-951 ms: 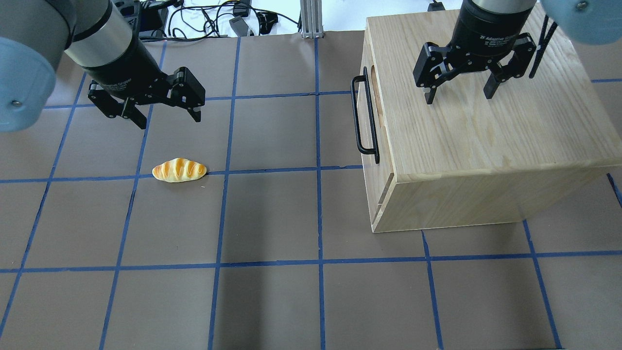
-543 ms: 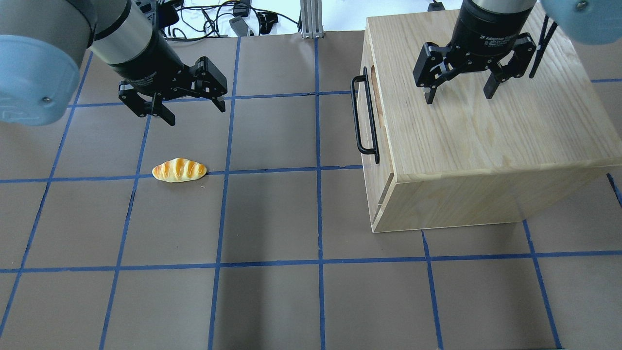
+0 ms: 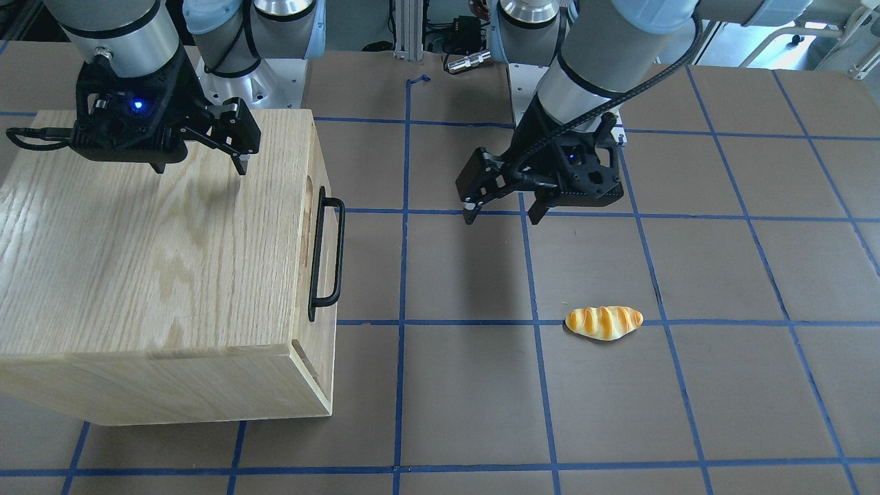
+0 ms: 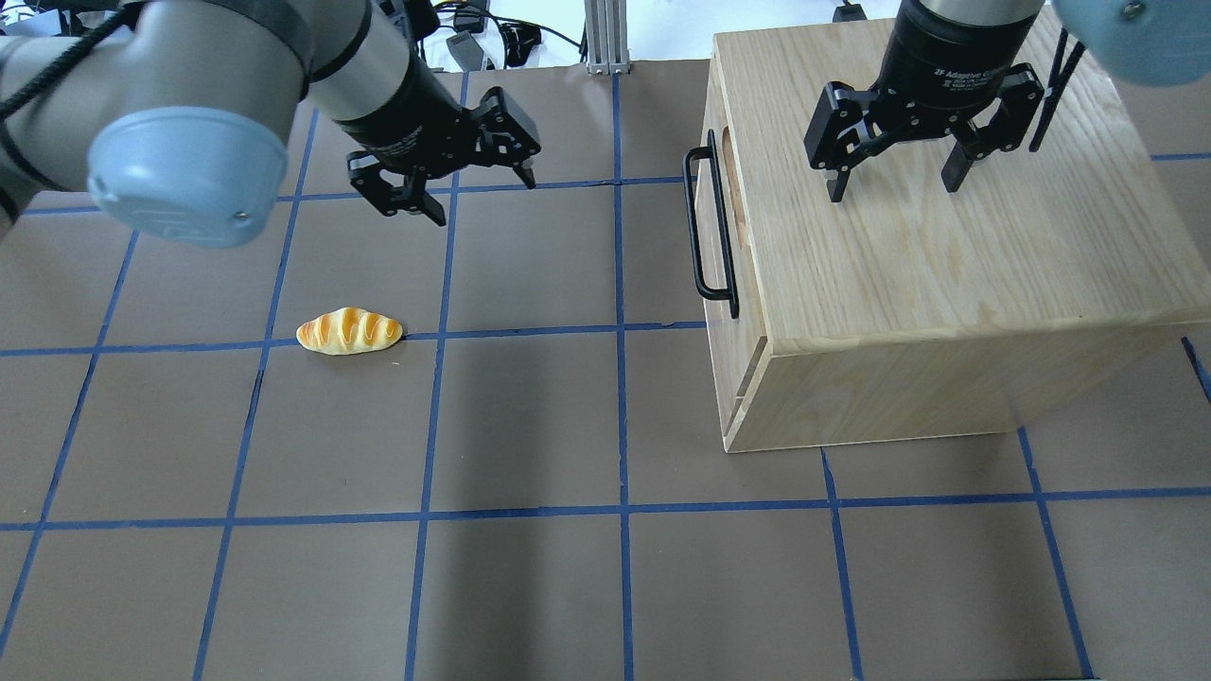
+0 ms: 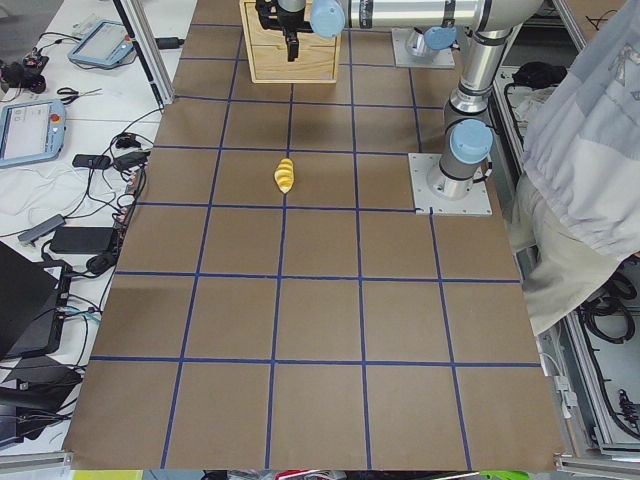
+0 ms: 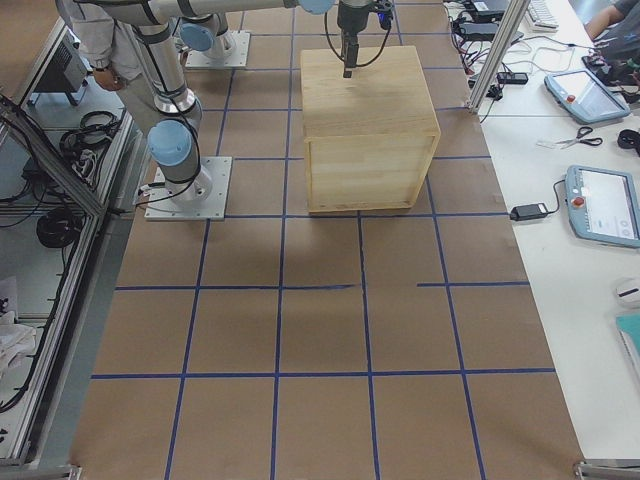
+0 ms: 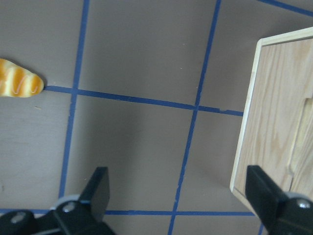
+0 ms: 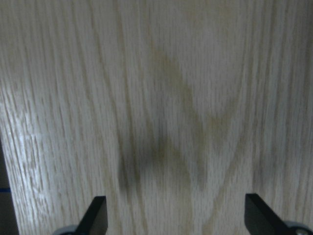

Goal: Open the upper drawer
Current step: 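Reach the left gripper across to the black drawer handle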

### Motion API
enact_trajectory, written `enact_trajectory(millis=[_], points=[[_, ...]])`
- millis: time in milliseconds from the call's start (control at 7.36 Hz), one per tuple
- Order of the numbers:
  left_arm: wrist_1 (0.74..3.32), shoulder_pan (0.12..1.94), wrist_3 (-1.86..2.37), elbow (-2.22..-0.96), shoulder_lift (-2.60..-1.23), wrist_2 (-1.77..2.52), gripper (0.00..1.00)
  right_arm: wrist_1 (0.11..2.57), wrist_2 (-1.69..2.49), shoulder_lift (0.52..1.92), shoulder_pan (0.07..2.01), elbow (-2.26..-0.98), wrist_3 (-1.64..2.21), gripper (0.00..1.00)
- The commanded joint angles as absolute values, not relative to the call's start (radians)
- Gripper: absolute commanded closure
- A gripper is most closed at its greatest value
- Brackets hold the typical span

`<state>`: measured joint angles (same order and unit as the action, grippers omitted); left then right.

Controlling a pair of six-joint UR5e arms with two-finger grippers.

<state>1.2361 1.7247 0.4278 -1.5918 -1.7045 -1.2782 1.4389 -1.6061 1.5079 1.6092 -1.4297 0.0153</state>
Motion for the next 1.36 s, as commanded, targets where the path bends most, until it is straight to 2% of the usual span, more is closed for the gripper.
enact_trajectory(millis=[0,272,1222], points=[[1.061,1.802,0.678,-1.591,-1.788,-1.177,0.00,1.439,-1.606,1.508,1.609,-1.430,0.015,0.00],[0.991,1.879,0.744,-1.595,-1.831,-1.177,0.00,1.439,-1.606,1.508,1.609,-1.430,0.015,0.00],[0.986,1.896,0.735,-1.598,-1.878,-1.183,0.00,1.439,-1.606,1.508,1.609,-1.431,0.015,0.00]])
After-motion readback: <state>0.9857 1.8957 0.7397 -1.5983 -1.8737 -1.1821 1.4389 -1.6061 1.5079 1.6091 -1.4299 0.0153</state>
